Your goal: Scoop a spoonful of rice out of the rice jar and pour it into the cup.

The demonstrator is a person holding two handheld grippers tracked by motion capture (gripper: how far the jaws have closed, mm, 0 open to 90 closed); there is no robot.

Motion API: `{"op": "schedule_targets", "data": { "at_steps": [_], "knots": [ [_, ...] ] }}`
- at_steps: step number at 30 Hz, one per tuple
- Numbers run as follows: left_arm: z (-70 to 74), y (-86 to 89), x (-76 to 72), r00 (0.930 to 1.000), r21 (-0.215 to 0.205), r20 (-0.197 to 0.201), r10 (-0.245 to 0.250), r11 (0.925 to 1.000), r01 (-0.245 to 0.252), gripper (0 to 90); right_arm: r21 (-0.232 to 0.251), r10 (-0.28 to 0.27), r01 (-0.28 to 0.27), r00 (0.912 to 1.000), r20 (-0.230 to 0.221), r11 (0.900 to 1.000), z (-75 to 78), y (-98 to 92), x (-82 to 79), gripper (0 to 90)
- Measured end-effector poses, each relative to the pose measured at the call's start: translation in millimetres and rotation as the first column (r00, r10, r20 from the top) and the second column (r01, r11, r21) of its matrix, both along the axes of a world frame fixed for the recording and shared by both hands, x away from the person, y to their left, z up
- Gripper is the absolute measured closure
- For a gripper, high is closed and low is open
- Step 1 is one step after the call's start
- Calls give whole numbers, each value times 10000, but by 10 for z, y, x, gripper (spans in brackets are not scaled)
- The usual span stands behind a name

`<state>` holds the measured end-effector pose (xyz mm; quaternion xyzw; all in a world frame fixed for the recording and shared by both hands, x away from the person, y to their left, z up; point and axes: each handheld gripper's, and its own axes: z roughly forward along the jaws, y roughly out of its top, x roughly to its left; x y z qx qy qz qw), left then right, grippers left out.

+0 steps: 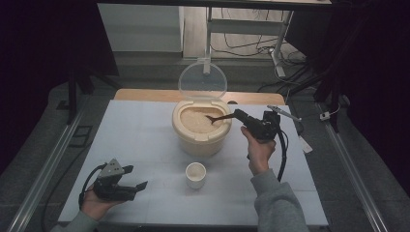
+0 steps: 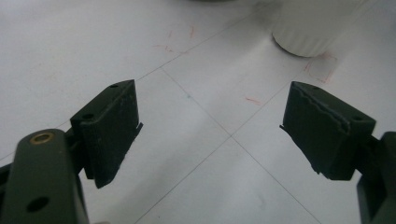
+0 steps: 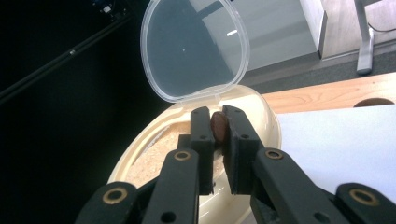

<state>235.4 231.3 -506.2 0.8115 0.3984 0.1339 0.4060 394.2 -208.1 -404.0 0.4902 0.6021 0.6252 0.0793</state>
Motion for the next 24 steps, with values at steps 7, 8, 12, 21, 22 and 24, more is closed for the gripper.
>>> {"op": "schedule_targets", "data": {
  "at_steps": [7,8,12,21,22,24],
  "knots": [
    [4,-7,-3,10000,35,35,-6,10000,6,184,744,-135,169,9989,-458,9971,-6,-68,12,832],
    [5,-7,-3,10000,47,35,-12,10000,12,184,860,-138,185,9984,-549,9961,-8,-82,11,833],
    [4,-11,-2,10000,59,31,-20,10000,20,185,1206,-164,274,9957,-909,9923,-3,-127,11,833],
    [7,-18,-4,10000,103,68,-46,9999,46,187,2134,-167,533,9853,-1698,9755,-1,-230,25,832],
    [7,-20,-4,10000,106,70,-56,9999,55,187,2212,-161,540,9854,-1695,9737,-1,-233,27,832],
    [7,-20,-4,10000,110,75,-63,9999,62,188,2240,-117,514,9844,-1754,9732,1,-251,23,832]
  ]
}}
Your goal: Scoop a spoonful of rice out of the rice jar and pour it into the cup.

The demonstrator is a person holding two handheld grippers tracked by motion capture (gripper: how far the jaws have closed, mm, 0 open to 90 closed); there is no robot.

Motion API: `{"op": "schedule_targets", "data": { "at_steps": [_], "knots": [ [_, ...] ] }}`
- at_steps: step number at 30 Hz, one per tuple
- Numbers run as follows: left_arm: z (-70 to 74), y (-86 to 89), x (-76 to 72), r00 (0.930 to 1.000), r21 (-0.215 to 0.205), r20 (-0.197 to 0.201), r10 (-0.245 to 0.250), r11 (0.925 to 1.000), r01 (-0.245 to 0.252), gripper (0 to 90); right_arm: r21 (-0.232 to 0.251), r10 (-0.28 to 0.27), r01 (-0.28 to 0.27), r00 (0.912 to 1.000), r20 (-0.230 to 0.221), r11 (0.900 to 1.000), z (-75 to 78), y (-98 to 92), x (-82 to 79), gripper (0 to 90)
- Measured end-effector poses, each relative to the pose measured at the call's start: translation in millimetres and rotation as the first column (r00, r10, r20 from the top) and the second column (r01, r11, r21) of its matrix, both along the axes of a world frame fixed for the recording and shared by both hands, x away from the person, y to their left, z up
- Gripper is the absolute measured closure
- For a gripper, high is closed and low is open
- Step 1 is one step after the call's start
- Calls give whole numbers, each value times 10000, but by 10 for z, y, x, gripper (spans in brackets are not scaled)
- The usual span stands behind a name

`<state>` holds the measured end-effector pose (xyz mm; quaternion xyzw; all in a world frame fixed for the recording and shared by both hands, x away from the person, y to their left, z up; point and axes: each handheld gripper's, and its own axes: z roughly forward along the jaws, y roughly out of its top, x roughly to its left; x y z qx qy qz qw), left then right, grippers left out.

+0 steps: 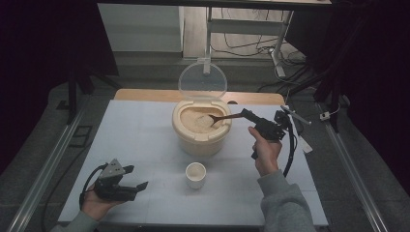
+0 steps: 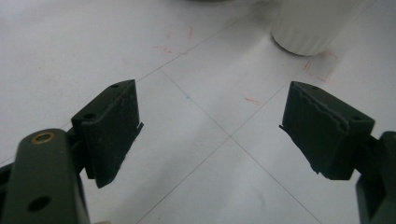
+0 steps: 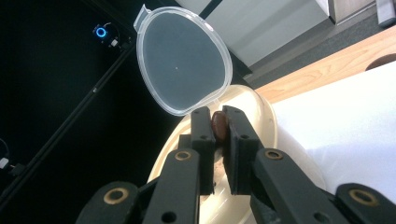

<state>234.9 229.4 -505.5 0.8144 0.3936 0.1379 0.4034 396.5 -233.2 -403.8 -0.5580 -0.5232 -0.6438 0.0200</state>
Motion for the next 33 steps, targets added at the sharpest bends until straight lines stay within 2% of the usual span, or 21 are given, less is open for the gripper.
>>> {"op": "schedule_targets", "data": {
  "at_steps": [9,13,17,19,33],
  "knots": [
    [-2,-3,3,10000,22,-2,-7,10000,7,189,494,57,-51,9999,-118,9988,-9,-90,-14,832],
    [-4,-9,6,10000,46,-8,-12,10000,12,189,558,169,-158,9996,-208,9983,-21,-118,-15,832],
    [-4,-15,8,10000,70,1,-37,10000,37,190,921,256,-212,9986,-470,9955,-49,-142,-3,832],
    [-4,-15,9,10000,70,3,-39,10000,39,190,916,286,-236,9982,-533,9955,-50,-155,-1,832],
    [1,-20,8,10000,64,6,-56,10000,56,191,1203,340,-286,9985,-429,9923,37,-188,-16,832]
  ]
}}
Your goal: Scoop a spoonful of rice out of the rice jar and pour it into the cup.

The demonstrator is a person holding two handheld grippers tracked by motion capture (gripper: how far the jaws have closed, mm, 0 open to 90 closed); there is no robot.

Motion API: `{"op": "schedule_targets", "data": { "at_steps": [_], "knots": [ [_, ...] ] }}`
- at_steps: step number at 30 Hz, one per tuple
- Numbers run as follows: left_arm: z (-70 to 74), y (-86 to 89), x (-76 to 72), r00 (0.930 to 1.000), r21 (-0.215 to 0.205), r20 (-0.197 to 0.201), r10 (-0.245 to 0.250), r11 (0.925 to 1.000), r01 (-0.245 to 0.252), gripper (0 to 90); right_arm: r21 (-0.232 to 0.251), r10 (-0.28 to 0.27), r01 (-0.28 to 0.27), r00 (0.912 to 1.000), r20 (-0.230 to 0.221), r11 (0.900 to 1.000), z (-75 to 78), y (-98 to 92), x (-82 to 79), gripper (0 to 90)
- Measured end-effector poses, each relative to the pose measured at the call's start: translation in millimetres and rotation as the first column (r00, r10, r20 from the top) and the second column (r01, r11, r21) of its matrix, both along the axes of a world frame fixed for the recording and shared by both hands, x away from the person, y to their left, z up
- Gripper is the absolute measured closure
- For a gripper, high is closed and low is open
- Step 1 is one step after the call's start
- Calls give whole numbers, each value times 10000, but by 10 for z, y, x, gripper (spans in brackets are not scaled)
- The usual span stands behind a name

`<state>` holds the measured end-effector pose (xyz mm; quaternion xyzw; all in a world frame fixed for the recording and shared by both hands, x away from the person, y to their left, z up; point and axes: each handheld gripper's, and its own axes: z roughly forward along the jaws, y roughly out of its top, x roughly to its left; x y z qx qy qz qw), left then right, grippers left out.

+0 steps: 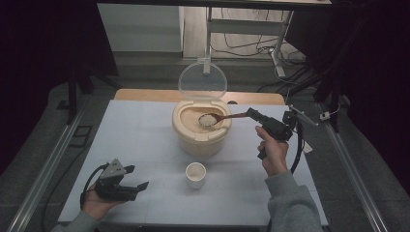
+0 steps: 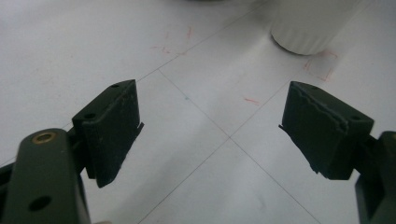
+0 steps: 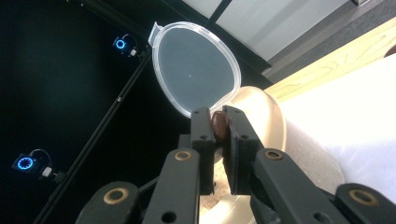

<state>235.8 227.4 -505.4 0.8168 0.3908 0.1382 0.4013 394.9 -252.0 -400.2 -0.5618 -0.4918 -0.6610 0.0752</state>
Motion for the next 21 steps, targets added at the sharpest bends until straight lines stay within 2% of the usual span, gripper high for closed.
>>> {"op": "schedule_targets", "data": {
  "at_steps": [7,21],
  "knots": [
    [-1,-1,1,10000,3,-3,5,10000,-5,191,79,67,-65,9997,-218,9999,-35,-5,21,832],
    [-4,-1,4,10000,8,-23,5,10000,-5,191,263,180,-173,9995,-256,9995,-20,-19,19,832]
  ]
}}
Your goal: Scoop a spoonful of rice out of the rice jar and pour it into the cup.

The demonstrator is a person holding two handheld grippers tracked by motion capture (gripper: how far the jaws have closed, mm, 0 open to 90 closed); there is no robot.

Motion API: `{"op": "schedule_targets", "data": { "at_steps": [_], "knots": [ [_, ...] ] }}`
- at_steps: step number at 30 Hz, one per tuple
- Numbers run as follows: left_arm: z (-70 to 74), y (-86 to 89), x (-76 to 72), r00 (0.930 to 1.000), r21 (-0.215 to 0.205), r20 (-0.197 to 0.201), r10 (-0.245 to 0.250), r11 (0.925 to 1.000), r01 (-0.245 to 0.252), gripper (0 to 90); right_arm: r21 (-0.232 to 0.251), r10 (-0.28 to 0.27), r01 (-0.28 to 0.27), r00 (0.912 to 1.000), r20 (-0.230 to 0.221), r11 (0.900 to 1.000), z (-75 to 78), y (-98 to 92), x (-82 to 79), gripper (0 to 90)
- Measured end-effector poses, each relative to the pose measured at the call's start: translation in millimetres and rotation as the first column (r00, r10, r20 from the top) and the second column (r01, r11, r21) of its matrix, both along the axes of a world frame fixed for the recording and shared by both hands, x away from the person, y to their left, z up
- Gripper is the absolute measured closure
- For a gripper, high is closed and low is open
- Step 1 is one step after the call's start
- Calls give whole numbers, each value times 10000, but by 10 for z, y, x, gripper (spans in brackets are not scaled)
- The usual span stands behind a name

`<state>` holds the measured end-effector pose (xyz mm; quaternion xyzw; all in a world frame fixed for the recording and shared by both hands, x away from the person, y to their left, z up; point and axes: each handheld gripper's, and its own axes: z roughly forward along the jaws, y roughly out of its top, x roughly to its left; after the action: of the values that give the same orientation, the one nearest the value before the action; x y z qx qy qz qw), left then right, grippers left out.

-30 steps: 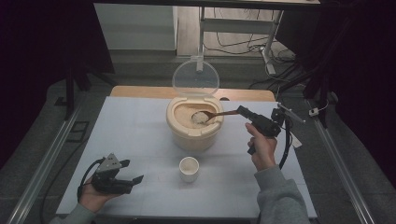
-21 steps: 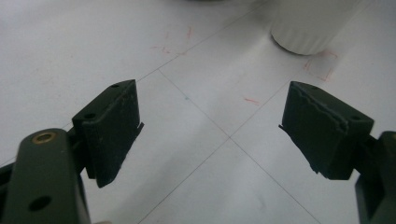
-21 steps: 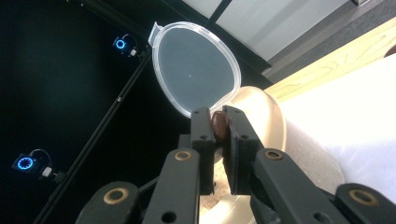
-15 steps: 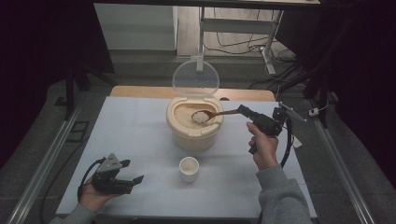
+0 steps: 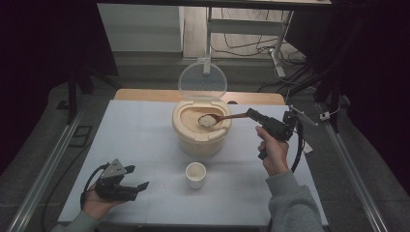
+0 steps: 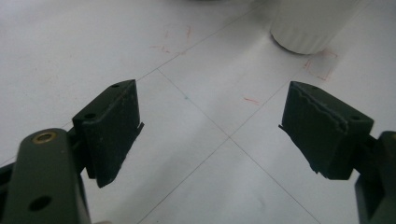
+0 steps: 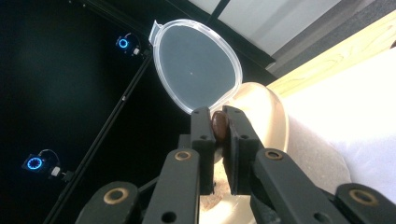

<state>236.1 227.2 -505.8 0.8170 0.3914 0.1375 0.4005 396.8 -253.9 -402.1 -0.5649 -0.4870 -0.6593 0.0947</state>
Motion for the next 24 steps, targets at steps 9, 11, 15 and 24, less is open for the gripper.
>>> {"op": "schedule_targets", "data": {
  "at_steps": [9,11,15,24],
  "knots": [
    [0,-1,3,10000,-4,-7,-2,10000,2,191,215,413,-413,9991,-37,9989,0,-1,-66,832],
    [0,1,4,10000,1,-12,4,10000,-4,192,244,555,-554,9984,-56,9982,-4,-2,-97,832],
    [1,2,3,10000,-15,-10,8,10000,-8,191,192,852,-851,9964,-39,9962,0,6,-181,832],
    [-2,2,7,10000,-19,-40,7,10000,-7,191,62,1659,-1658,9860,-157,9861,-79,29,-360,832]
  ]
}}
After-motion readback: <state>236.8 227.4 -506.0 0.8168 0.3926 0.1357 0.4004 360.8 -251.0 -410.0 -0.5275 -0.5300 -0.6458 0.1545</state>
